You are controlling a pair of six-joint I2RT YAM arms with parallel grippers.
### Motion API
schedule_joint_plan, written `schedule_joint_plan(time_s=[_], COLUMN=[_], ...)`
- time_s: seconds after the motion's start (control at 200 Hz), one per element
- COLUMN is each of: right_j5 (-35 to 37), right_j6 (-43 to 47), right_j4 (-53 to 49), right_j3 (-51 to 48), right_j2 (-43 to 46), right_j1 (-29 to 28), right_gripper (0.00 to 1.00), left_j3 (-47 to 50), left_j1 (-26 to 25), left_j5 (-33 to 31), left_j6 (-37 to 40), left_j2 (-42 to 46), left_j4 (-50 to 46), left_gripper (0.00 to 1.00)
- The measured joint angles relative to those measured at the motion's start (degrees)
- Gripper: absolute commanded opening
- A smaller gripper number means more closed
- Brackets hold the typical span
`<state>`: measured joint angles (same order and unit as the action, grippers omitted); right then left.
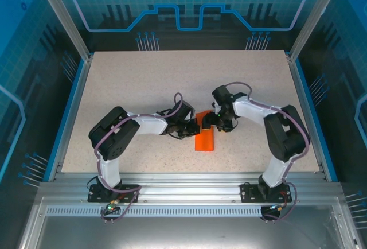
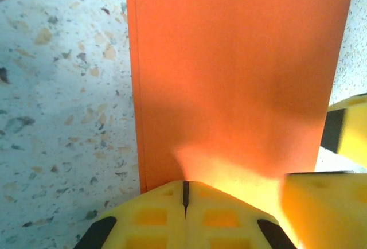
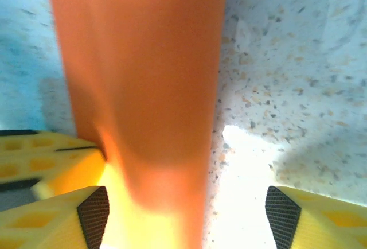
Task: Fold a paper plane with a square sheet of paper (pick it up from the middle)
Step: Hold the square sheet of paper at the center of the table.
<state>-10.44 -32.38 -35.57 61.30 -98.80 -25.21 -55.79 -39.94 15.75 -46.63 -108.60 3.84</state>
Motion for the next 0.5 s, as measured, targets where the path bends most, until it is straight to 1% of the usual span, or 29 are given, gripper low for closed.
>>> schedule_joint_plan(time_s=[0.04, 0.08, 0.12, 0.175, 0.22, 0.255, 0.335, 0.5], right_j5=[-1.11, -2.71, -4.44, -7.08, -9.49, -11.5, -14.67, -17.64], right_j6=[-0.15, 0.13, 0.52, 0.02, 0.44, 0.35, -0.2, -0.22], right_j4=[1.05, 2.21, 3.87, 6.03, 7.91, 9.57, 11.89, 14.91], right_j3=[-1.09, -1.99, -2.82, -3.69, -4.28, -4.85, -6.01, -7.34], right_j2=[2.47, 4.92, 6.93, 8.57, 8.87, 8.68, 7.52, 3.89], right_j1=[0.9, 1.86, 2.69, 3.41, 3.56, 3.52, 3.5, 3.54], right_gripper=[0.52, 0.47, 0.39, 0.28, 0.21, 0.18, 0.17, 0.16], left_j3=[0.0, -0.07, -0.11, -0.11, -0.22, -0.33, -0.33, -0.37], left_j1=[0.0, -0.02, -0.04, -0.04, -0.04, -0.04, -0.09, -0.09], left_j5=[0.0, -0.02, -0.02, -0.02, -0.02, -0.04, -0.09, -0.11], left_j6=[0.0, 0.0, 0.02, 0.02, 0.02, 0.04, 0.04, 0.07], left_j2=[0.0, 0.0, 0.0, 0.0, 0.0, 0.0, 0.0, 0.0], left_j4=[-0.02, -0.07, -0.13, -0.17, -0.33, -0.52, -0.55, -0.63], left_gripper=[0.0, 0.0, 0.0, 0.0, 0.0, 0.0, 0.0, 0.0])
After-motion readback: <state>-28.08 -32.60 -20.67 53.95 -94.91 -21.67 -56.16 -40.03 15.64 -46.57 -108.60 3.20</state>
